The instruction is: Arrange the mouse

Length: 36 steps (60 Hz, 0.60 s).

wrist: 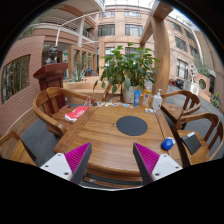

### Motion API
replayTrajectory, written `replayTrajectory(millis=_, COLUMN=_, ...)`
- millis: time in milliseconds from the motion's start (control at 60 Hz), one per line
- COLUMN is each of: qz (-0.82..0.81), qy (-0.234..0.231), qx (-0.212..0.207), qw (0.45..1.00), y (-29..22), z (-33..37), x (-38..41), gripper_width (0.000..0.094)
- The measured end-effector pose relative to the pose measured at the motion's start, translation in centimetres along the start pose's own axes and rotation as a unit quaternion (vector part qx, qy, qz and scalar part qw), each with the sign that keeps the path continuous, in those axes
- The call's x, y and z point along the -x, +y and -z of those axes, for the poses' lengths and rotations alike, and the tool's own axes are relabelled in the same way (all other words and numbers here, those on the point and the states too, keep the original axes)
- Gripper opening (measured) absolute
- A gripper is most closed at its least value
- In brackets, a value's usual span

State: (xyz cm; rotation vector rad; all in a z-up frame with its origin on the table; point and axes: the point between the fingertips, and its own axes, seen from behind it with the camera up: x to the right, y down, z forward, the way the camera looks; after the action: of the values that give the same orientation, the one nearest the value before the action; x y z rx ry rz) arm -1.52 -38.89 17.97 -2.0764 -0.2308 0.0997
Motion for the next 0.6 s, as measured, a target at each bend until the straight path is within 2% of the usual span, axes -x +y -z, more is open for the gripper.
replayTrajectory(millis=100, qz=-0.009, qy=0.004, qx=0.024, qw=1.0, y=2.3, z=-0.3, x=-0.7, gripper_width=0.0851)
replayTrajectory(millis=367, qz=-0.031, qy=0.054, qx=0.091, qw=0.994, y=10.8, z=-6.5, x=-10.9, gripper_width=0.0851)
replayTrajectory(millis=450, qz=-0.049, qy=0.083, qx=0.097, qw=0.991, y=12.1, z=-8.1, x=-15.1, gripper_width=0.0851)
replayTrajectory(millis=600, qz=-0.076, qy=0.132, qx=0.073, qw=0.986, y=11.5, z=-11.4, x=-22.5, gripper_width=0.0851)
